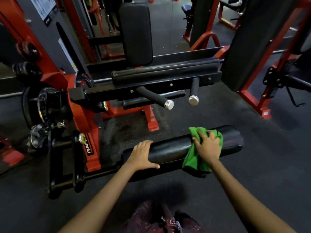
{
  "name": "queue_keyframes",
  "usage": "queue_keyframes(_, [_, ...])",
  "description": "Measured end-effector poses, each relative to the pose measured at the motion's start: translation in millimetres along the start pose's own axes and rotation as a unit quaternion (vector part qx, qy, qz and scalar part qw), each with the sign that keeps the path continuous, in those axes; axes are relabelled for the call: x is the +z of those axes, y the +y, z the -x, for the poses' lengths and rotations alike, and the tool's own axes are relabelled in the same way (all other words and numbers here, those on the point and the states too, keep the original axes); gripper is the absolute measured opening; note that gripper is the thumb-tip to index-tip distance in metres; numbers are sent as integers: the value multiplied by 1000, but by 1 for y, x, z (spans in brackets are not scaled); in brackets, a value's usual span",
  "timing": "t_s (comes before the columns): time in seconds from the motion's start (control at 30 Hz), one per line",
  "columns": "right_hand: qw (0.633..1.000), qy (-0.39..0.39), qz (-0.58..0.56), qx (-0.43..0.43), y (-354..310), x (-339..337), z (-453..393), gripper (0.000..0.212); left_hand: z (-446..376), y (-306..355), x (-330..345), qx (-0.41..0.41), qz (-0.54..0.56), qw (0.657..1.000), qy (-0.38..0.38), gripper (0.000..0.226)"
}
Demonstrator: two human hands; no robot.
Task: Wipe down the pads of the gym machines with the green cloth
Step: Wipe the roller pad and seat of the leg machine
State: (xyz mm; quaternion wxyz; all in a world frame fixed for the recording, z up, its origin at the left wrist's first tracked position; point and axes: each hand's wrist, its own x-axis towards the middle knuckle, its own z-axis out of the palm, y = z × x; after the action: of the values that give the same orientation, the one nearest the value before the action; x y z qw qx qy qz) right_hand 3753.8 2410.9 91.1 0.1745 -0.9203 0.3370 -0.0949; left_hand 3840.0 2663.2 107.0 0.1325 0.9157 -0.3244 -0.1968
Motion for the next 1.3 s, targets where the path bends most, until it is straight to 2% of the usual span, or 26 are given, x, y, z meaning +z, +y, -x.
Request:
queue_keyframes(0.13, [1000, 11, -9, -7, -28, 3, 19, 43, -3, -1, 0, -13, 33, 999, -32, 95])
queue_keyframes(0.2, [999, -15, -15, -41, -62, 11, 50, 44, -5, -1, -1, -28, 45, 998, -38, 86])
queue_keyframes(0.3, [987, -73, -39, -140, -112, 33, 98, 49, -13, -4, -6, -60, 55, 996, -32, 78])
queue_keyframes(0.43, [976, -99, -46, -188, -110, 33, 98, 47, -22, -11, -17, -100, 37, 994, -36, 80])
queue_keyframes(0.5, [980, -96, -49, -164, -82, 24, 73, 45, -25, -10, -23, -99, 29, 993, -53, 89])
queue_keyframes(0.7, [998, -17, -52, 12, 22, -18, -10, 46, -36, 22, -28, -54, -6, 990, -131, 120])
queue_keyframes(0.8, [995, 6, -55, 80, 41, -30, -27, 46, -46, 36, -25, -41, -32, 988, -144, 128])
queue_keyframes(0.87, [997, 1, -30, 76, 24, -27, -21, 45, -52, 43, -21, -39, -49, 987, -146, 134])
queue_keyframes(0.93, [999, -25, -5, 26, -10, -17, -2, 43, -57, 47, -13, -50, -59, 986, -149, 139])
queue_keyframes(1.0, [996, -73, 11, -53, -54, -3, 26, 41, -61, 45, -6, -79, -53, 985, -145, 130])
queue_keyframes(1.1, [984, -123, 22, -124, -94, 12, 55, 41, -62, 34, 1, -86, -37, 990, -105, 83])
queue_keyframes(1.13, [984, -126, 18, -128, -91, 13, 54, 42, -61, 31, 2, -82, -31, 992, -92, 76])
queue_keyframes(1.17, [983, -128, 15, -127, -82, 10, 48, 43, -60, 31, 3, -77, -25, 993, -86, 78])
queue_keyframes(1.3, [992, -84, 36, -89, -22, -8, 9, 43, -49, 38, 3, -74, -50, 992, -93, 121])
